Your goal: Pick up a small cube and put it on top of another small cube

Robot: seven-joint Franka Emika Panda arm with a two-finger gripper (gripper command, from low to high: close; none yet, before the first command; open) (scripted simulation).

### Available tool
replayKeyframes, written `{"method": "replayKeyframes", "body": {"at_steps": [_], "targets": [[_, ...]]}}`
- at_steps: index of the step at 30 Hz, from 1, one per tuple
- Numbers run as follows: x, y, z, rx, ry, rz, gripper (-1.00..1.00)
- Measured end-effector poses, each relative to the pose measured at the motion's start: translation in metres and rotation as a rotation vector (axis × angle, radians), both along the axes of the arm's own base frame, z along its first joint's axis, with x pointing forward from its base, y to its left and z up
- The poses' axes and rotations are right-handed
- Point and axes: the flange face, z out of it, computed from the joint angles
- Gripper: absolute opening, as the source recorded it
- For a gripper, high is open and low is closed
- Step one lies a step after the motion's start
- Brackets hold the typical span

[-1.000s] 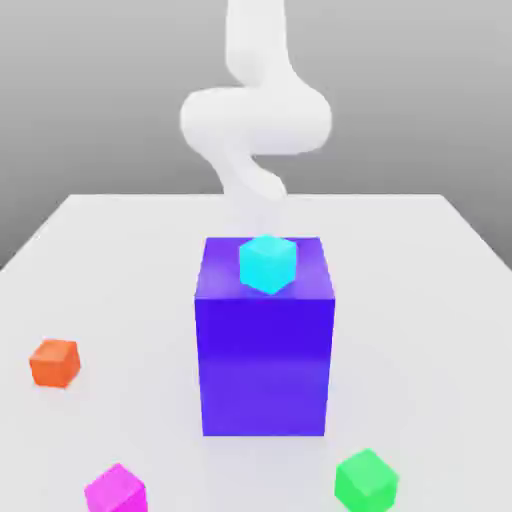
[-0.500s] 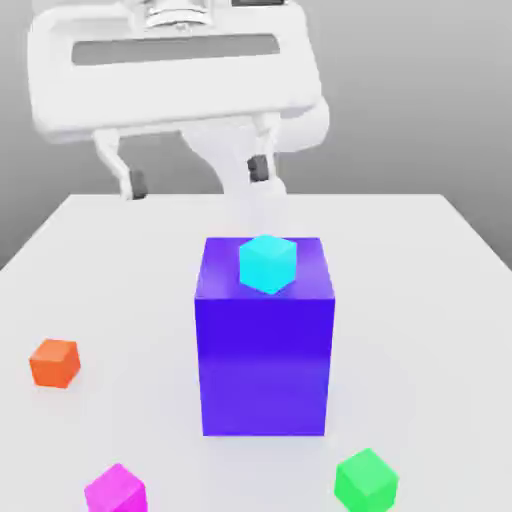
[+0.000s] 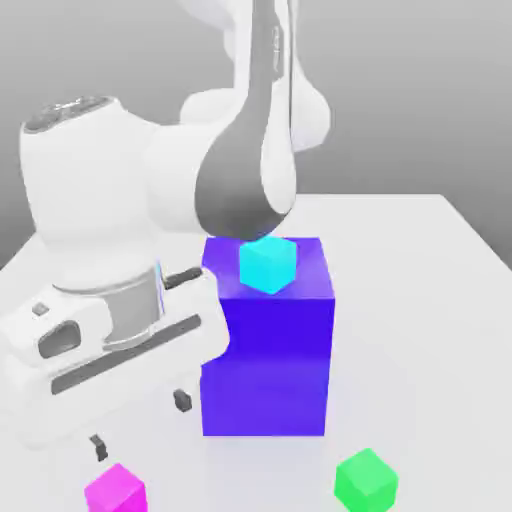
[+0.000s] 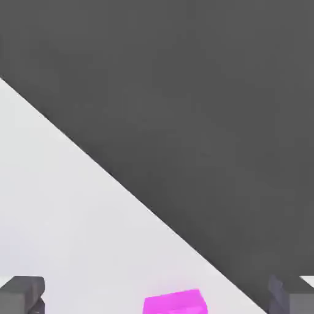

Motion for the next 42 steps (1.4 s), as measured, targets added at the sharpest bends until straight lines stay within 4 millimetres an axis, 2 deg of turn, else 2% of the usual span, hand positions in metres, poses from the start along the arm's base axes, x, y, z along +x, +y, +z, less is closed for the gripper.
{"method": "replayKeyframes", "body": {"at_steps": [3, 7, 8, 13, 14, 16, 19, 22, 26, 30, 31, 33, 34, 36, 39, 40, 42], "targets": [[-0.011, -0.018, -0.033, -0.057, 0.049, 0.073, 0.0], [-0.013, -0.024, -0.087, -0.078, 0.064, 0.1, 0.0], [-0.014, -0.024, -0.1, -0.078, 0.065, 0.1, -1.0], [-0.014, -0.024, -0.1, -0.076, 0.067, 0.1, -1.0], [-0.015, -0.024, -0.107, -0.076, 0.067, 0.1, -1.0], [-0.014, -0.024, -0.093, -0.077, 0.066, 0.101, -1.0], [-0.014, -0.022, -0.055, -0.076, 0.067, 0.106, -1.0], [-0.008, 0.025, -0.046, -0.032, 0.068, 0.178, -1.0], [-0.005, 0.123, -0.031, 0.001, 0.068, 0.371, -1.0], [-0.021, 0.221, -0.008, -0.021, 0.058, 0.612, -1.0], [-0.026, 0.238, -0.003, -0.035, 0.054, 0.662, -1.0], [-0.033, 0.26, 0.005, -0.065, 0.045, 0.741, -1.0], [-0.034, 0.261, 0.006, -0.081, 0.043, 0.756, -1.0], [-0.033, 0.262, -0.01, -0.092, 0.04, 0.769, -1.0], [-0.033, 0.262, -0.048, -0.095, 0.04, 0.772, -1.0], [-0.034, 0.262, -0.055, -0.096, 0.04, 0.772, 1.0], [-0.034, 0.262, -0.055, -0.096, 0.04, 0.772, 1.0]]}}
